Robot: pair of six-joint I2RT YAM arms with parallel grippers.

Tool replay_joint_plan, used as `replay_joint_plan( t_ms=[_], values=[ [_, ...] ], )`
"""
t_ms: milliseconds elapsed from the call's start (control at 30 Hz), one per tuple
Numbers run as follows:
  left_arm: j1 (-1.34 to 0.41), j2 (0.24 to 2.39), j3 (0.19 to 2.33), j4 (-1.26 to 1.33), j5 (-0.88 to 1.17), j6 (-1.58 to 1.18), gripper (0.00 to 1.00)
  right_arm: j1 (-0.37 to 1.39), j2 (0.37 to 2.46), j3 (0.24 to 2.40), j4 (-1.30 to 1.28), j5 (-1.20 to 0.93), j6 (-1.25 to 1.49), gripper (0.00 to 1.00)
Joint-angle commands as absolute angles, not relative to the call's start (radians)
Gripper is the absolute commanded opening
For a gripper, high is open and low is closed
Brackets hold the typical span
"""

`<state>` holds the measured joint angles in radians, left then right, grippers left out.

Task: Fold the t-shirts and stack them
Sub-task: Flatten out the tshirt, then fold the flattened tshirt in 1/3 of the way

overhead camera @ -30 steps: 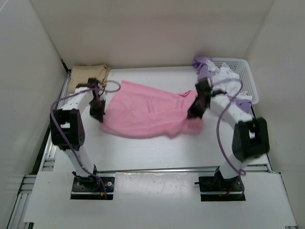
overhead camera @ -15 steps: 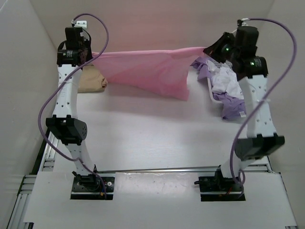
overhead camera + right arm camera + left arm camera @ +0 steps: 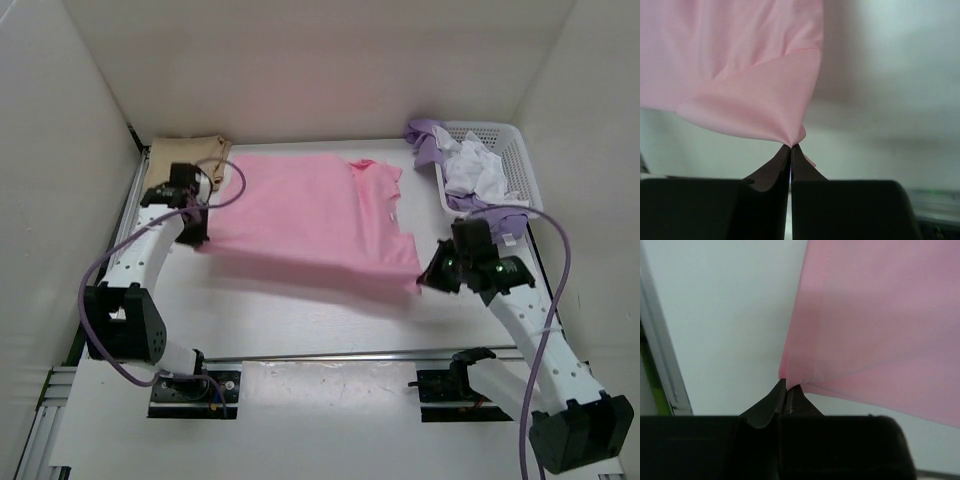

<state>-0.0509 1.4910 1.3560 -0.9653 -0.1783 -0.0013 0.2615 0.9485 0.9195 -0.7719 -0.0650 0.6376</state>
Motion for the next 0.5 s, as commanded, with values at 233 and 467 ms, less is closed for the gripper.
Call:
replay_joint_plan(
  t_ms=[233,467],
  values=[
    [-0.06,1.339,0.861,-0.971,-0.187,0.0,0.1,0.448,0.808,0.54,-0.832,-0.012,0.759,0.0],
    [-0.06,1.315,0.844,-0.98,-0.187,0.0,0.1,0.448,0.841,0.589,-0.79,0.025,0.733,0.0]
  ],
)
